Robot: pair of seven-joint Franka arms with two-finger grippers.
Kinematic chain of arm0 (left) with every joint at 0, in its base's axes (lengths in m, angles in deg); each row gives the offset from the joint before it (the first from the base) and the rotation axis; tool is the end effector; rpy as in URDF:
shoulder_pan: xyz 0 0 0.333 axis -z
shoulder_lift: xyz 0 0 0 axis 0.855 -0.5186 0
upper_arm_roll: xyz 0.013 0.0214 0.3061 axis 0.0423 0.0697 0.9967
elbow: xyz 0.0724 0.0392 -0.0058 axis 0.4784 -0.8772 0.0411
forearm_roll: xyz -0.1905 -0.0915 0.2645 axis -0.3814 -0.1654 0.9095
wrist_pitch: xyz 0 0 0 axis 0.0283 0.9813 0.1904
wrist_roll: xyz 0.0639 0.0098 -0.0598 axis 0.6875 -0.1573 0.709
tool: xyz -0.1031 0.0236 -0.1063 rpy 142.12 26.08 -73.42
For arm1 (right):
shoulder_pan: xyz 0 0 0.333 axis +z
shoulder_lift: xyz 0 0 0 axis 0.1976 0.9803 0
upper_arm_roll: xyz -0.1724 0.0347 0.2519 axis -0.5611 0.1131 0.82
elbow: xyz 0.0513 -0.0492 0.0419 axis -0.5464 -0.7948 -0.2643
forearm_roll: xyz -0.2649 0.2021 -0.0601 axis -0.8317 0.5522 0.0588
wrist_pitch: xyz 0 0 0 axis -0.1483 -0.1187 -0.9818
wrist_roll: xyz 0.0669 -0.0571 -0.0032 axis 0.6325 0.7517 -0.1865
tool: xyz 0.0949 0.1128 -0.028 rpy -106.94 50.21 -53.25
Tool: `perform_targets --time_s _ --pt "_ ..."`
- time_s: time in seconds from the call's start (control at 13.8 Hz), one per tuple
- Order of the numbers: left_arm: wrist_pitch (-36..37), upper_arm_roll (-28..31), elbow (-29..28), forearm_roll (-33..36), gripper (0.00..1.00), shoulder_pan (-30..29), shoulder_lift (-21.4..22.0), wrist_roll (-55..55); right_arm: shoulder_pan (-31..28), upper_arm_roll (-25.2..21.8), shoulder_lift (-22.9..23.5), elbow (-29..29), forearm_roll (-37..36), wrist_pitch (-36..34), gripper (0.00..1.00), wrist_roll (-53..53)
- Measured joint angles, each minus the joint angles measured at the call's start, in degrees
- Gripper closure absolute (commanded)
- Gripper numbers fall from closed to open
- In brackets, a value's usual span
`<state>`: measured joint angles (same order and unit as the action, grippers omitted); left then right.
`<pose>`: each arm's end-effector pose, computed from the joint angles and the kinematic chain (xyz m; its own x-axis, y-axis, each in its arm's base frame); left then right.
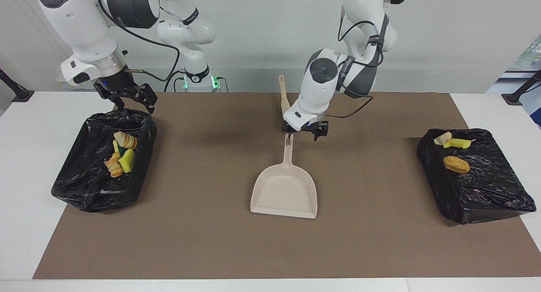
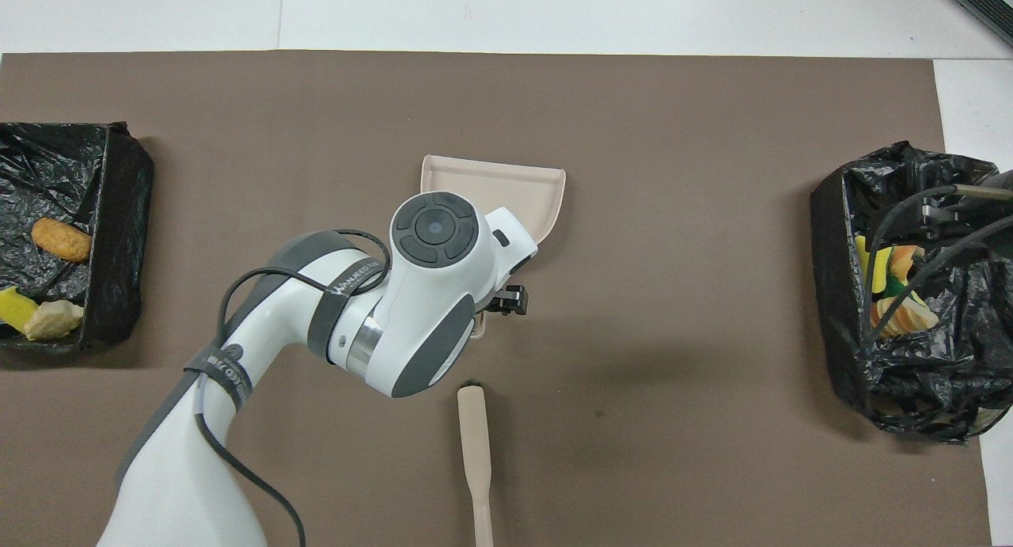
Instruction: Sweep and dump trash in bin
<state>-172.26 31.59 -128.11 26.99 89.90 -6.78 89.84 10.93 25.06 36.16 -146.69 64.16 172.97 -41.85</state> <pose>0.4741 -0.2863 0.4205 0.9894 -0.0923 -0.1121 -0.0869 -0.9948 0.0527 0.5004 -0.0254 0.5477 0.9821 -0.1801 -0.0555 -0.1799 -0.9836 0.0094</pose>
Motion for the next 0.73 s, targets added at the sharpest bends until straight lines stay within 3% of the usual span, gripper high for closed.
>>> perform_targets --time_s 0.36,0.58,0.73 --pt "6.76 0.38 -5.58 2.25 0.00 -13.35 11.38 -11.95 0.10 0.62 0.00 0.00 0.00 0.00 0.00 0.00" --pt "7.14 0.40 -11.79 2.28 0.00 -18.56 17.94 -20.40 0.11 0.67 0.00 0.00 0.00 0.00 0.00 0.00" --pt "8.72 0.40 -12.48 2.36 0.00 -21.29 20.68 -25.29 0.10 0.67 0.00 0.00 0.00 0.00 0.00 0.00"
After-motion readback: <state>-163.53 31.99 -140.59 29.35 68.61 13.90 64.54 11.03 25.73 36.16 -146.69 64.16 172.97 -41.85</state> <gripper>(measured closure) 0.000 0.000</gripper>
